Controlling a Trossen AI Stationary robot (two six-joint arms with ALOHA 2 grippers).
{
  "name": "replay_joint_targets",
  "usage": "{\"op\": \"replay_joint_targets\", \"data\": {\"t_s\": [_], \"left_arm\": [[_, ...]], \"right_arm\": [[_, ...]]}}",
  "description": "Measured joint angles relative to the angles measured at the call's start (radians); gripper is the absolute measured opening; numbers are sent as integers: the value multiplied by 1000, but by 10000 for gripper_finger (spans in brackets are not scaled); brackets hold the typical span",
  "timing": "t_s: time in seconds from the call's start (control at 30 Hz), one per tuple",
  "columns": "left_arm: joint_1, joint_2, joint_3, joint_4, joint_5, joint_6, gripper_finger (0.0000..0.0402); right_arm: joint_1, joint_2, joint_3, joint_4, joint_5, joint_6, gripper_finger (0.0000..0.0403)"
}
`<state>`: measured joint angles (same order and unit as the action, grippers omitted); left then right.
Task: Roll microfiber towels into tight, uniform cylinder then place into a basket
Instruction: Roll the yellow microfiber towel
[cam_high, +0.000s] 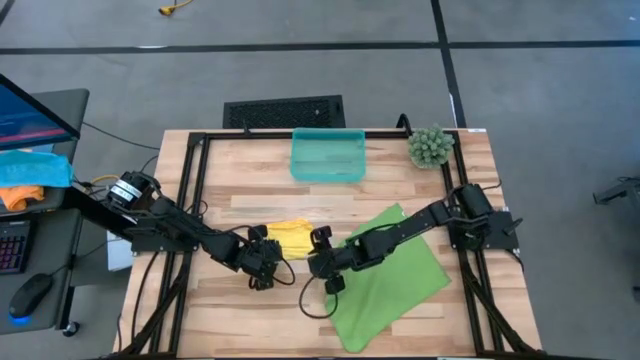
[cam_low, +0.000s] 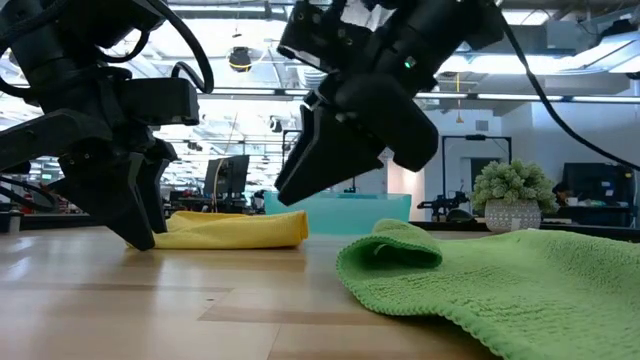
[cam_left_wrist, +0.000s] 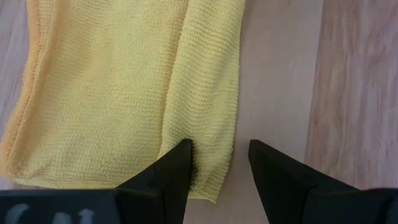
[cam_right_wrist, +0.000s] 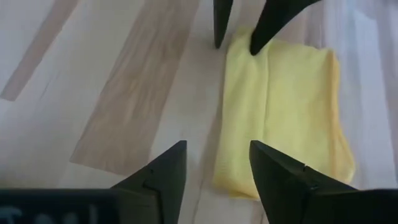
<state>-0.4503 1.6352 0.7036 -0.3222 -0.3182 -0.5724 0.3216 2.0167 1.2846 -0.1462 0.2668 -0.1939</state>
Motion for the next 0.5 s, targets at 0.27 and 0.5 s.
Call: {"op": "replay_joint_targets", "data": {"t_s": [0.27, 0.5], "left_arm": [[0, 0, 0, 0, 0, 0, 157], [0, 0, 1, -1, 0, 0, 157]], "right_arm": [[-17, 0, -1, 19, -17, 17, 187], [-25, 90, 10, 63, -15, 3, 189]]}}
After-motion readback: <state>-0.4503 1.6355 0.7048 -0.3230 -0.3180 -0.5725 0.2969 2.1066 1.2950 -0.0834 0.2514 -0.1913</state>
